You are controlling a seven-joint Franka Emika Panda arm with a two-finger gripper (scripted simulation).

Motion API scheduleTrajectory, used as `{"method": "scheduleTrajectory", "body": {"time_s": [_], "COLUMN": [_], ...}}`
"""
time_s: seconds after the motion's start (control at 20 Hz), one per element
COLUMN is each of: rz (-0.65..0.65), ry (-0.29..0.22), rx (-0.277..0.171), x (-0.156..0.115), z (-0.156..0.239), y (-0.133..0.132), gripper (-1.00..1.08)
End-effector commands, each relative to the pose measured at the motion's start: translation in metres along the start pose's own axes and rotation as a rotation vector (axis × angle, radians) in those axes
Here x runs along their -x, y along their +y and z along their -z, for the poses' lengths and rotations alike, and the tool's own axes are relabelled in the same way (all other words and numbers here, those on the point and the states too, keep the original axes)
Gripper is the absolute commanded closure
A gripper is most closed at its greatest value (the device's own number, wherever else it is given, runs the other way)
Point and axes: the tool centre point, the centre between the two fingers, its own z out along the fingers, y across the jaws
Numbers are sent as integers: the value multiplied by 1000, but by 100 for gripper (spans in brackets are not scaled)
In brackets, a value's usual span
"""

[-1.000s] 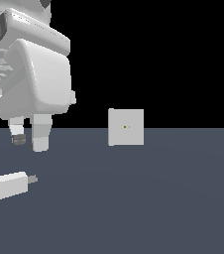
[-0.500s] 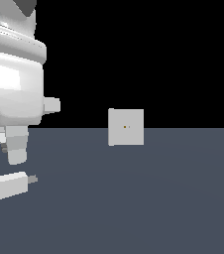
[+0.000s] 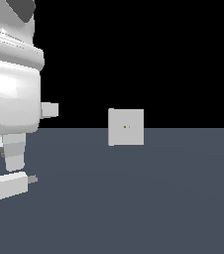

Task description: Plug the charger into the wall socket.

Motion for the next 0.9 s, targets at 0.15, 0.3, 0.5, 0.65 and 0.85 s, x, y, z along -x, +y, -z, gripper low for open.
{"method": "scheduleTrajectory", "body": {"time_s": [0.15,0.3,0.5,0.65,0.85], "rz": [-2,-2,-3,-3,-3], "ry": [-1,-1,-1,-1,-1], "rx": [1,1,1,1,1], "x": [2,3,3,3,3], "z": [-22,-35,-43,-44,-44], "y": [1,1,0,0,0], "gripper": [-92,-92,-92,108,108]}}
